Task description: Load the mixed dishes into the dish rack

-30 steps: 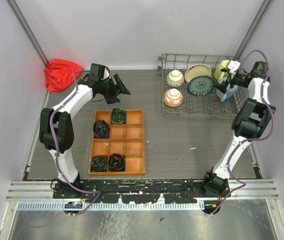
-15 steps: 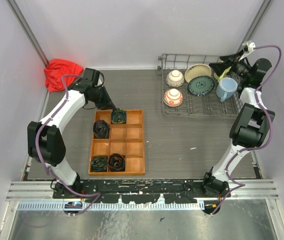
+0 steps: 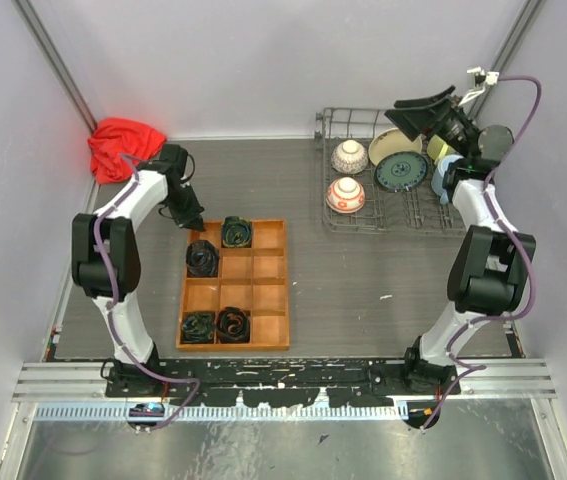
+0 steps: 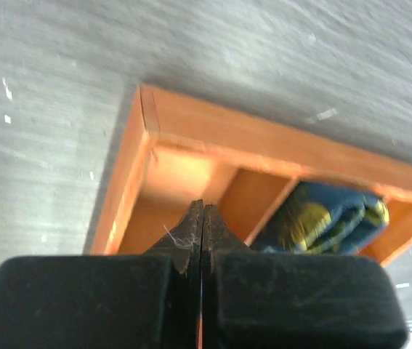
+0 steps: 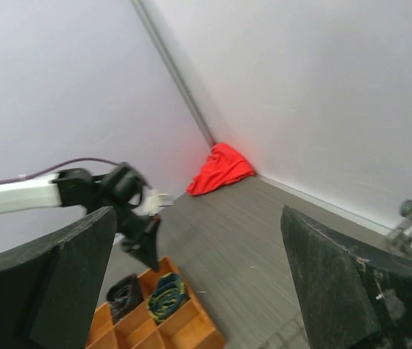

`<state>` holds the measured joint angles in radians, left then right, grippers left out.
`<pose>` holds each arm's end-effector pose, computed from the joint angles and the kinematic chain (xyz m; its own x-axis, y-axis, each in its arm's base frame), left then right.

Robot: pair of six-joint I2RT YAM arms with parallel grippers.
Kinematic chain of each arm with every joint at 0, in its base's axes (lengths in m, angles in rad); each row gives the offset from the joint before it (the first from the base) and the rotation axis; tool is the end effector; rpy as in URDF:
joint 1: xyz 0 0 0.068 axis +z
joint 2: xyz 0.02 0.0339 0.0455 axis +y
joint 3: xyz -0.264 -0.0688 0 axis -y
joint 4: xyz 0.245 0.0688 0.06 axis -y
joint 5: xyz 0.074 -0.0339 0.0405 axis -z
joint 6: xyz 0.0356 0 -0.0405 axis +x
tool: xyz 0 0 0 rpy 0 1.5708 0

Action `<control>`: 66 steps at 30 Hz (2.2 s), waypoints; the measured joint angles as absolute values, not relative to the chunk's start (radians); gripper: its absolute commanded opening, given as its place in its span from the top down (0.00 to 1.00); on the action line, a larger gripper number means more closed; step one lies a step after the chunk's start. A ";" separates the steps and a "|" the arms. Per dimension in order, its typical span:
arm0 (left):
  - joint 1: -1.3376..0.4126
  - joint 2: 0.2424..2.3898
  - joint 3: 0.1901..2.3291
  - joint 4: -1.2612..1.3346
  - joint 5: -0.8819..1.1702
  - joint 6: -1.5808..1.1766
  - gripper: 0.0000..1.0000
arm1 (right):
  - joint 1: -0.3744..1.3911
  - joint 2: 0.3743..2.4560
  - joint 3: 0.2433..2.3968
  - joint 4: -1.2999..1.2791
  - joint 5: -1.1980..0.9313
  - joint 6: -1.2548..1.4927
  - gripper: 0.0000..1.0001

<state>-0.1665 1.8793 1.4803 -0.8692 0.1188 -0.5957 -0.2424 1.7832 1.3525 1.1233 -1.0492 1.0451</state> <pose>0.3758 -0.0674 0.2208 -0.8911 -0.4152 -0.1832 -0.3631 0.8945 -0.2609 0.3898 -0.0646 0.3824 -0.1458 0.4800 -0.8651 -0.8012 0.4557 0.3879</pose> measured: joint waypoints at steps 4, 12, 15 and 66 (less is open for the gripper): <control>-0.154 2.016 1.562 -0.875 0.121 -0.583 1.00 | -0.191 1.686 1.335 1.055 -1.048 1.016 0.00; -0.198 2.172 1.678 -0.886 0.177 -0.588 1.00 | -0.145 1.565 1.299 0.872 -1.047 0.865 0.00; -0.217 2.194 1.698 -0.874 0.218 -0.618 1.00 | -0.126 1.562 1.296 0.754 -1.044 0.780 0.00; -0.215 1.257 1.287 -0.329 0.071 -0.601 0.02 | 0.131 1.143 1.225 -0.370 -0.439 0.226 0.00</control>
<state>-0.2153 1.2568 1.2869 -0.3294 0.0711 -0.6010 0.1314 1.1435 1.2247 -0.3698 -0.4385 0.2264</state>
